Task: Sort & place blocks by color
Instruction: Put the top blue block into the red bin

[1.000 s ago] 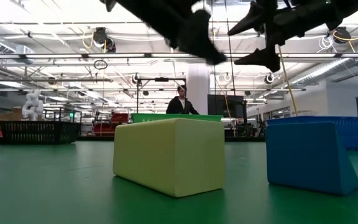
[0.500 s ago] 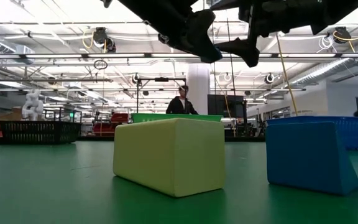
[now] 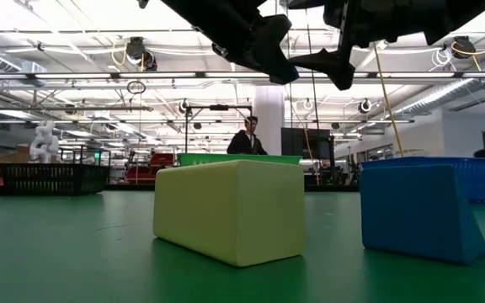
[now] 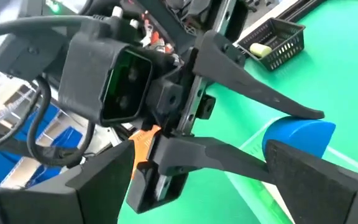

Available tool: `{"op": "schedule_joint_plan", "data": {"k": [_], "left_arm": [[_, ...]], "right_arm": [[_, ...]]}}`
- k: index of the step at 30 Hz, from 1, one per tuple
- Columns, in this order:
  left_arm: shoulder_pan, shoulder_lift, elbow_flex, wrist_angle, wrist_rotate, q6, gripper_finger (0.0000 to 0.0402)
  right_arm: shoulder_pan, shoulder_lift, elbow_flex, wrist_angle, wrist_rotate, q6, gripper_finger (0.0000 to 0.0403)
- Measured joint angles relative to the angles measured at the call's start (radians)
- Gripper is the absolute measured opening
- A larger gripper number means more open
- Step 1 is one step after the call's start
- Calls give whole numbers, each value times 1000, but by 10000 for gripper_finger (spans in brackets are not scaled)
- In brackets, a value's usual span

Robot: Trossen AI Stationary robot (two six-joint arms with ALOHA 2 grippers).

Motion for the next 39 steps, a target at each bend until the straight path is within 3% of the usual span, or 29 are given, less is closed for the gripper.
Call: {"op": "schedule_joint_plan", "data": {"k": [7, 10, 18, 24, 32, 39], "left_arm": [[-8, 0, 0, -130, -6, -79, 156], [-8, 0, 0, -168, -71, -121, 156], [-28, -2, 0, -51, -95, -30, 156], [-40, -2, 0, 42, 4, 37, 156], [-34, -4, 0, 104, 9, 79, 156], [-35, -4, -2, 83, 10, 102, 156]], "right_arm": [[3, 0, 0, 44, 5, -46, 350], [4, 0, 0, 4, 56, -33, 350], [-5, 0, 0, -146, 137, 67, 350], [-5, 0, 0, -127, 138, 66, 346], [2, 64, 0, -2, 134, 94, 305], [2, 139, 0, 70, 129, 123, 232]]}}
